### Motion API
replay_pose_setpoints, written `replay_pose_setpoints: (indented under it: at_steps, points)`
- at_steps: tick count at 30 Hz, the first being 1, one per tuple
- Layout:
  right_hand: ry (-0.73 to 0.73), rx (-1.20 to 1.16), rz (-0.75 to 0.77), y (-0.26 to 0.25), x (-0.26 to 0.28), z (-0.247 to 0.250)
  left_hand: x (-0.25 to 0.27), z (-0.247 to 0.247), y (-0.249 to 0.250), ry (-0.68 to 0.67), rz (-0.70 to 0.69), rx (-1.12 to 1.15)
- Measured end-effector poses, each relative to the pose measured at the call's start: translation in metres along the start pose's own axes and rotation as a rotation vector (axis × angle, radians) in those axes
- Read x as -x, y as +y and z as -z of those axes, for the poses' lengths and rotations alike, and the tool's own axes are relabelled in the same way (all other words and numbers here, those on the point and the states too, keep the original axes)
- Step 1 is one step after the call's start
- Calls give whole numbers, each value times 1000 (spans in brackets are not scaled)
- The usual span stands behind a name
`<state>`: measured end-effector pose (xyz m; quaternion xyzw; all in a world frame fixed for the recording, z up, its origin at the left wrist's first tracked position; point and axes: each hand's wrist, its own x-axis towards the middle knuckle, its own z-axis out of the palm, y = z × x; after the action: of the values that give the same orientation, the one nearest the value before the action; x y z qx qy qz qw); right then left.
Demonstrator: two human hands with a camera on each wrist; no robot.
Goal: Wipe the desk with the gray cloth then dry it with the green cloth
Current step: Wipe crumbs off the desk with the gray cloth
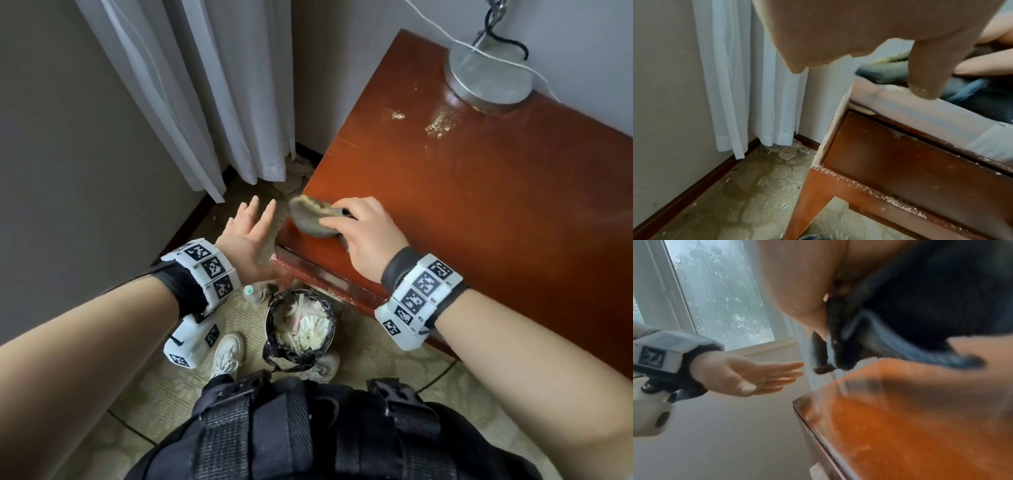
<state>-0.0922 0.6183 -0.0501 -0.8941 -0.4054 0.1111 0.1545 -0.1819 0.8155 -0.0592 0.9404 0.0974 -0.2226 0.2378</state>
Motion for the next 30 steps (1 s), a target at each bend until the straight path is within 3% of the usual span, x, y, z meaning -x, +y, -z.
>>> replay_pose_setpoints:
  at_steps: [4,9,12,16,21,30]
  points:
    - [-254,-86,-54,2,21,4,-11,-8,31,138,-67,-30]
    - [6,-295,-291,36,48,29,-22,-25,66,54,-127,-199]
    - [-60,-186,-369,59,67,41,-30,-38,77,-27,-120,-310]
    - [-172,-114,-420,69,90,49,-36,-46,82,-29,-98,-383]
    - [-162,-108,-518,66,107,55,-47,-40,81,28,-186,-352]
    - [-152,-61,-647,75,106,62,-39,-26,75,-96,-205,-259]
